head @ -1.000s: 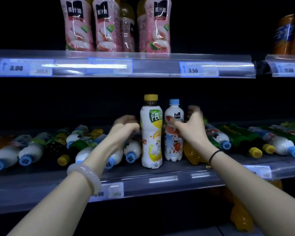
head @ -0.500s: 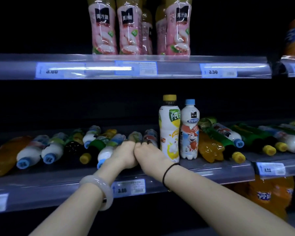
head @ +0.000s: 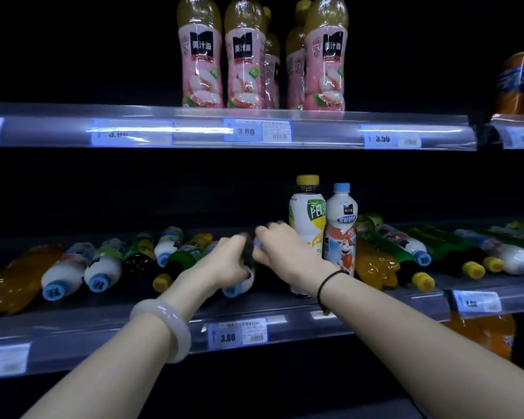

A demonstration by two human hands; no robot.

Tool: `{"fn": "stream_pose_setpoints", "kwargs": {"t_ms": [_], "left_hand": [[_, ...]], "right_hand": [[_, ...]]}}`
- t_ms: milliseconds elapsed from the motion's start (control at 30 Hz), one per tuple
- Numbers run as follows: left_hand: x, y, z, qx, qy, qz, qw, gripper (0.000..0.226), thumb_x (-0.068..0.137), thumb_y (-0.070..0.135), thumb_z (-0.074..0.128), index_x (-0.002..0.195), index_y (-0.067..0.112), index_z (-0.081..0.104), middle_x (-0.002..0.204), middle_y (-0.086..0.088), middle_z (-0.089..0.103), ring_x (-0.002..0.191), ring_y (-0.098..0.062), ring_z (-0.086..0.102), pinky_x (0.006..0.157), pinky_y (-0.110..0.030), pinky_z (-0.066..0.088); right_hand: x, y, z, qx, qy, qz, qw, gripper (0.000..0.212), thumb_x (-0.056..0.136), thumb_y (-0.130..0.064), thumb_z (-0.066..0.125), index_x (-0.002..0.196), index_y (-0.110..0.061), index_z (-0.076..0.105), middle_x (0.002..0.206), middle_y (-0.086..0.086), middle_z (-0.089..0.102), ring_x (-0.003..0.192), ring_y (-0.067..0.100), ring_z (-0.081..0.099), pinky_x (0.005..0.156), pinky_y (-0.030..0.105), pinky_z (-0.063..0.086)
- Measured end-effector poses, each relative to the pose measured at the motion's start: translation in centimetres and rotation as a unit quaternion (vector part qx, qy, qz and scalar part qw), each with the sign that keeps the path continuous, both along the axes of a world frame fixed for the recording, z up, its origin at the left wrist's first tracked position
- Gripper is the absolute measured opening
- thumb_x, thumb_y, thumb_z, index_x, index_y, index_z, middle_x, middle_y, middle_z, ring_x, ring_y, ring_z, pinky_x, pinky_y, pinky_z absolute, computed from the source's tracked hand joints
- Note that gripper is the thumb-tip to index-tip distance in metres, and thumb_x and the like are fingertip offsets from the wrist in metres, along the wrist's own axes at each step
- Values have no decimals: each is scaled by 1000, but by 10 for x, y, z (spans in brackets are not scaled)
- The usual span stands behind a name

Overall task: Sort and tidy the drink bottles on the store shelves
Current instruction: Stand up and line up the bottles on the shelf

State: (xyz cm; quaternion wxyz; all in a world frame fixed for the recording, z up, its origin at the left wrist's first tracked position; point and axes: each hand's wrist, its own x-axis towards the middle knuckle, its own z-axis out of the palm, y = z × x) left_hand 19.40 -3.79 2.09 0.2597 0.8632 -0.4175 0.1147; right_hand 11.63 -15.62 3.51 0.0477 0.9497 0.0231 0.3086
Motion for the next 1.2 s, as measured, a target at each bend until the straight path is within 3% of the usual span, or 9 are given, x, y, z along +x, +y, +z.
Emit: {"fn": "stream_pose_setpoints", "kwargs": {"t_ms": [100, 200, 267, 400, 533, 633, 767, 933, 1200], "left_hand": [[-4, -1, -6, 17, 29, 7, 999, 16, 71, 15, 58, 78, 25, 48, 86, -4, 62, 87, -25, 63, 61, -31, 45], [-5, 0, -10, 158, 7, 108, 981, 54, 59, 53, 67, 104, 29, 50, 104, 1, 60, 103, -23, 56, 81, -35, 46], [-7, -4, -22, 194, -39, 158, 967, 63, 66, 55, 64, 117, 25, 45, 115, 0, 58, 112, -26, 51, 86, -36, 37], [-16, -7, -35, 85, -58, 172, 980, 53, 75, 24, 59, 123, 13, 38, 115, -12, 59, 111, -33, 52, 76, -34, 35], [-13, -1, -9, -134, 36, 112, 984, 55, 69, 28, 69, 114, 15, 39, 92, -5, 61, 83, -24, 62, 59, -25, 47], [-1, 1, 21, -293, 73, 110, 947, 52, 65, 33, 78, 101, 20, 43, 86, 2, 55, 76, -17, 55, 58, -22, 40], [12, -1, 36, -413, 175, 109, 887, 41, 72, 35, 76, 98, 20, 48, 85, 0, 54, 68, -11, 53, 50, -25, 39], [17, -4, 34, -480, 218, 60, 848, 24, 82, 25, 69, 99, 10, 60, 92, -11, 61, 77, -20, 58, 72, -33, 50], [31, 2, 32, -480, 275, -17, 833, 8, 89, 18, 60, 95, 17, 64, 101, -15, 66, 92, -27, 62, 83, -39, 50]], "right_hand": [[-4, 4, -3, 9, -11, 15, 1000, 18, 94, -17, 45, 99, -2, 53, 102, 20, 60, 99, 35, 51, 77, 37, 34], [-4, 6, 2, 21, -31, 13, 999, 20, 95, -19, 43, 101, -2, 53, 101, 19, 61, 97, 35, 53, 77, 37, 33], [-5, 7, 4, 44, -37, 12, 998, 23, 94, -19, 44, 103, -2, 55, 101, 20, 63, 96, 37, 54, 77, 39, 35], [-10, 5, 6, 122, -29, 36, 991, 23, 92, -19, 49, 99, -2, 63, 98, 19, 66, 93, 36, 58, 76, 39, 41], [-14, -8, 27, 247, -19, 37, 968, 23, 85, -22, 63, 100, -5, 65, 99, 14, 67, 91, 28, 63, 71, 30, 45], [-13, -15, 45, 253, 32, 30, 966, 34, 74, -21, 75, 102, -4, 63, 101, 11, 65, 90, 22, 62, 66, 29, 46], [-5, -14, 56, 252, -1, 29, 967, 29, 83, -21, 65, 104, -1, 63, 105, 17, 65, 96, 30, 62, 74, 33, 49], [8, -12, 64, 267, -46, 18, 962, 30, 92, -30, 56, 92, 0, 57, 93, 20, 63, 87, 37, 63, 65, 33, 44], [27, -2, 69, 210, -69, -55, 974, 49, 93, -49, 47, 105, -2, 52, 114, 22, 57, 108, 40, 52, 73, 36, 33]]}}
